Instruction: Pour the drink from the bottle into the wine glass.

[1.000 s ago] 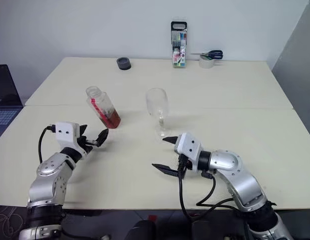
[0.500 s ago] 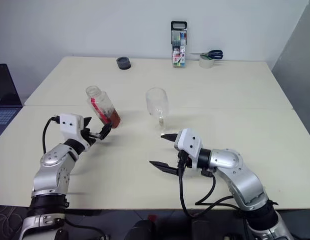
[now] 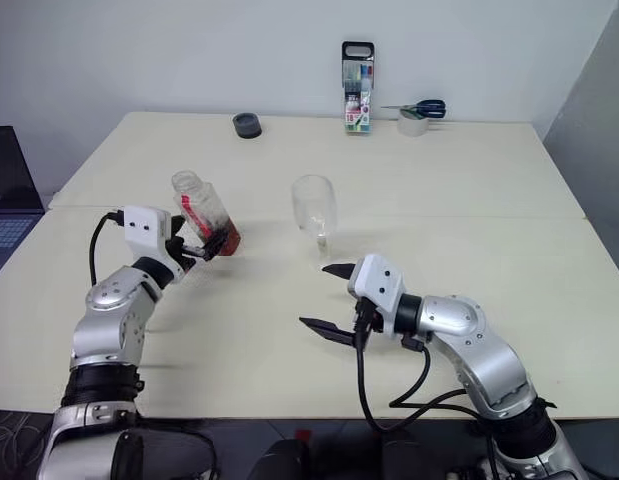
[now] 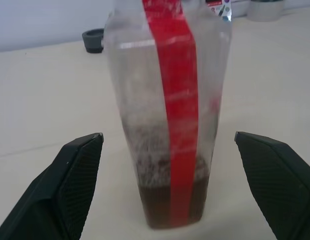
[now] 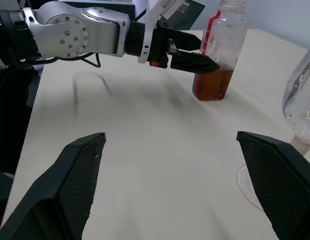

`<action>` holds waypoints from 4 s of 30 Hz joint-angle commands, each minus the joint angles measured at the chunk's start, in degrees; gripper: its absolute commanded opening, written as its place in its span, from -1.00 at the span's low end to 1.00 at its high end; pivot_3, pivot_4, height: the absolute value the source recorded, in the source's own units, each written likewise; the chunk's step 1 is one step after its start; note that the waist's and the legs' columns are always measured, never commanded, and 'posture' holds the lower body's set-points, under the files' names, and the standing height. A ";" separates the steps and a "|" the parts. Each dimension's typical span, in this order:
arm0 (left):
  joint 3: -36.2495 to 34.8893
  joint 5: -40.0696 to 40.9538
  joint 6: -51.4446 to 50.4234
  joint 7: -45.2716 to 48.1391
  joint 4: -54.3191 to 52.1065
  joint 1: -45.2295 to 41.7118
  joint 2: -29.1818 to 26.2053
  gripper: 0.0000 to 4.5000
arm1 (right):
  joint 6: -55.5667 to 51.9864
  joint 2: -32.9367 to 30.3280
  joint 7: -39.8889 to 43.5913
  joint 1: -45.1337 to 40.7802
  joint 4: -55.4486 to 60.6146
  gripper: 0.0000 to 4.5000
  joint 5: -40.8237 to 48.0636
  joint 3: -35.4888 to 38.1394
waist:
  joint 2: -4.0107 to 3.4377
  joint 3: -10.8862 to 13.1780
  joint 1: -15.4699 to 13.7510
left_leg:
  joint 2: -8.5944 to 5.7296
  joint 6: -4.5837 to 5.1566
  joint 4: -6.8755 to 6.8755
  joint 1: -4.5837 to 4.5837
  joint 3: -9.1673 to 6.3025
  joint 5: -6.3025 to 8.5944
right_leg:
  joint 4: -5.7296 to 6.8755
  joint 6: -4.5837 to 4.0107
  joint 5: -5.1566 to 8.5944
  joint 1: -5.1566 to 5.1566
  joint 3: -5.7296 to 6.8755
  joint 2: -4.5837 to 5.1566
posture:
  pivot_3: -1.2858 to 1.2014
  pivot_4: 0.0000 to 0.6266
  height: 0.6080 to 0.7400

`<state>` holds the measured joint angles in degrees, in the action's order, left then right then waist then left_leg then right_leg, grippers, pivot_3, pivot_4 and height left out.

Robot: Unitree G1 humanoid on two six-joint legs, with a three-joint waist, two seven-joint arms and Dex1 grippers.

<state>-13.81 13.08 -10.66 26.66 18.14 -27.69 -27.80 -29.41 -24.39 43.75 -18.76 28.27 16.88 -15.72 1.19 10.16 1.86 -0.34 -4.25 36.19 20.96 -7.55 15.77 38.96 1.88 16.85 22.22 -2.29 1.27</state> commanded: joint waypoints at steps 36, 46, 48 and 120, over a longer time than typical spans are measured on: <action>13.01 -15.11 17.11 0.85 1.87 -15.09 -3.11 -0.25 | -0.79 4.41 -11.84 -1.13 3.28 1.00 4.02 10.21 | 0.12 0.08 0.08 | -0.02 -0.16 0.01 0.09 0.03 -0.09 | 0.01 0.00 0.00 0.07 -0.02 0.00 | 0.03 -0.52 1.00; 21.79 -29.38 36.72 -2.74 14.71 -25.78 -6.55 -0.25 | -0.49 7.31 -15.57 -4.47 0.66 1.00 4.08 11.47 | 0.15 0.12 0.12 | -0.04 -0.14 -0.02 0.12 0.06 -0.08 | 0.01 0.00 -0.01 0.12 -0.03 -0.01 | 0.03 -0.52 1.00; 22.78 -31.34 39.23 -3.81 17.13 -27.25 -6.86 -0.25 | -0.36 7.65 -16.04 -4.80 0.33 1.00 3.55 11.22 | 0.15 0.13 0.08 | -0.04 -0.10 -0.02 0.17 0.04 -0.06 | 0.01 0.00 -0.01 0.15 -0.01 -0.01 | 0.03 -0.52 1.00; 34.28 -55.05 57.26 -26.49 37.53 -43.97 -13.97 -0.25 | 1.37 9.36 -16.57 -2.49 -0.06 1.00 3.13 9.60 | 0.15 0.13 1.31 | -0.17 -0.10 0.82 1.17 -0.01 -0.07 | 0.93 0.01 -0.03 1.14 0.01 0.00 | 0.03 -0.52 1.00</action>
<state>20.80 -42.01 46.14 1.77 56.19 -68.69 -40.43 -29.44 -15.14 26.61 -21.20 26.17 19.16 -6.12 1.35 10.29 3.18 -0.51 -4.36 37.00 22.13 -7.56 15.71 39.89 1.90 16.82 23.36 -2.28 1.27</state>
